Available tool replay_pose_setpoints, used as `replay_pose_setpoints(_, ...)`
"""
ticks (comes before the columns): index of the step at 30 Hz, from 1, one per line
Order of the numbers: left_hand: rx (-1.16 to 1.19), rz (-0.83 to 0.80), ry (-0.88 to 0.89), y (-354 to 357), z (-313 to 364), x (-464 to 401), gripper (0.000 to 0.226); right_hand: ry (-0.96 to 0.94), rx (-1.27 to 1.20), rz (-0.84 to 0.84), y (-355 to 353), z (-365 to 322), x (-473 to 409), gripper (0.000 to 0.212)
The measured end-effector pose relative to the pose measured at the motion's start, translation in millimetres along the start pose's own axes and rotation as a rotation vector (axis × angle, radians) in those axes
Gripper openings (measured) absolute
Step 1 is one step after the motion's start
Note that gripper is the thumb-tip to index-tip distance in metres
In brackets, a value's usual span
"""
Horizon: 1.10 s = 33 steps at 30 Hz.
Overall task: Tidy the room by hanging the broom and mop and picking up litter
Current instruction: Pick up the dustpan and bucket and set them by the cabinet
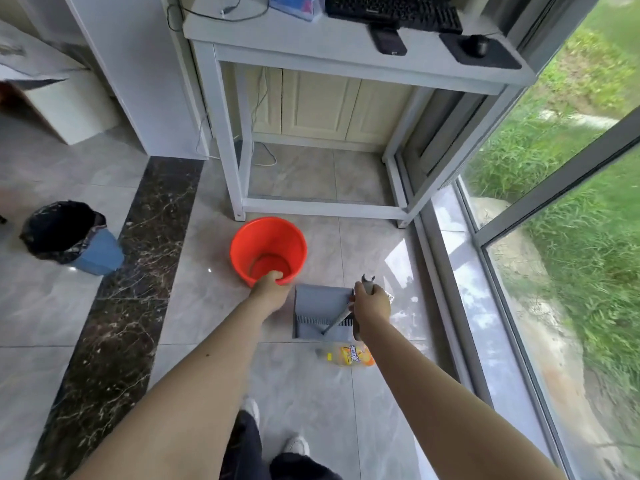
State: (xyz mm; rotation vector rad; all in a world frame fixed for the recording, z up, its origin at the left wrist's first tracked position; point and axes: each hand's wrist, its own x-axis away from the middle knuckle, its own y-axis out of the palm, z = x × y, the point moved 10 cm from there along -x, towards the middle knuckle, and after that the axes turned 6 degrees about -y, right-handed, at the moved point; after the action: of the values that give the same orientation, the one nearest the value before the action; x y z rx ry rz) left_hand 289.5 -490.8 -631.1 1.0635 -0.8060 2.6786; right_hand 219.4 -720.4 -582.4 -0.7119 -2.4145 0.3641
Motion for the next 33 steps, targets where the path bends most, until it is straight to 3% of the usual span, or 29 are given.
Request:
replay_pose_setpoints(2,-0.028,-0.027,-0.012,-2.2,9.2,-30.1,0.050,-0.002,-0.031,0.020,16.5,-7.0,-18.8,0.013)
replay_pose_setpoints(5,-0.067,-0.080,-0.015,-5.8,25.0,-84.0,0.057,0.038,-0.047,0.082,45.5,-15.5,-53.5,0.019)
replay_pose_setpoints(8,-0.101,-0.137,-0.031,-10.3,37.3,-136.6,0.058,0.052,-0.041,0.160,74.7,-28.5,-87.6,0.027)
replay_pose_setpoints(13,-0.168,-0.229,-0.085,-19.7,49.9,-219.0,0.060,0.049,-0.037,0.270,121.6,-49.1,-129.2,0.023)
replay_pose_setpoints(23,-0.240,-0.272,-0.075,-13.9,77.7,-334.3,0.059,-0.050,0.009,0.243,192.5,-64.2,-198.7,0.013)
replay_pose_setpoints(29,-0.251,-0.277,-0.042,-4.3,53.8,-385.0,0.058,-0.151,-0.005,0.343,241.9,-75.0,-220.5,0.015)
replay_pose_setpoints(33,-0.236,-0.262,-0.059,-8.6,24.7,-412.2,0.057,-0.110,-0.159,0.410,277.5,-60.6,-209.6,0.018)
